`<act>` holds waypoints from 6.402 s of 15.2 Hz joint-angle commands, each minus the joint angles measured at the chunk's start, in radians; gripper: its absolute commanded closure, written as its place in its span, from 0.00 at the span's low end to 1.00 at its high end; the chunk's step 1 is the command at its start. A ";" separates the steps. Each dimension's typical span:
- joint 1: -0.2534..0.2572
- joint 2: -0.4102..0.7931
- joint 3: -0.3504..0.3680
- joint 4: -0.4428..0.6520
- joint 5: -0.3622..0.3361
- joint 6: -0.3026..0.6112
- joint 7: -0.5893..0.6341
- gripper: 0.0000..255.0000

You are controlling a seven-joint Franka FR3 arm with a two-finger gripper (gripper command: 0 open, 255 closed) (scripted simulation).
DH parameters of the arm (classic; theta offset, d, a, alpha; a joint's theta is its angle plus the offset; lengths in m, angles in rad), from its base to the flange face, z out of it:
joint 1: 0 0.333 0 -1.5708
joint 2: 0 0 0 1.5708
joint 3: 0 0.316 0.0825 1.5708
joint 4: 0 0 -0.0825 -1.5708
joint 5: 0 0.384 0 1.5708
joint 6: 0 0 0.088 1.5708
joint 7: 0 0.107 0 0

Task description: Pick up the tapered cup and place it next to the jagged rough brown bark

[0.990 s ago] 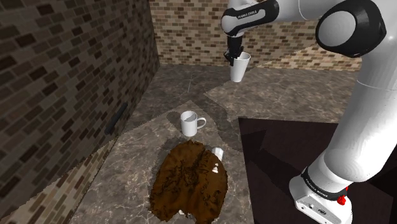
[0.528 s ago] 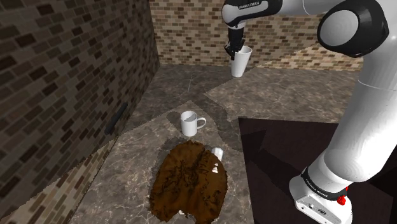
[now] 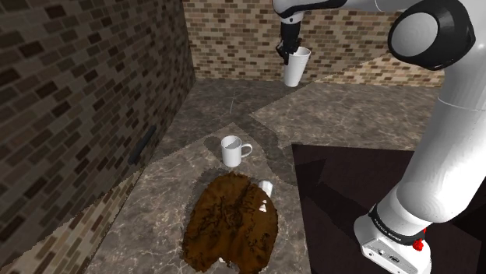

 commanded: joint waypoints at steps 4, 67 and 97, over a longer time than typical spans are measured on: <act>-0.002 0.011 -0.001 0.085 0.003 -0.074 -0.011 1.00; 0.252 -0.686 0.300 -0.985 -0.011 0.221 0.563 1.00; 0.255 -0.658 0.312 -1.033 -0.014 0.294 0.589 0.00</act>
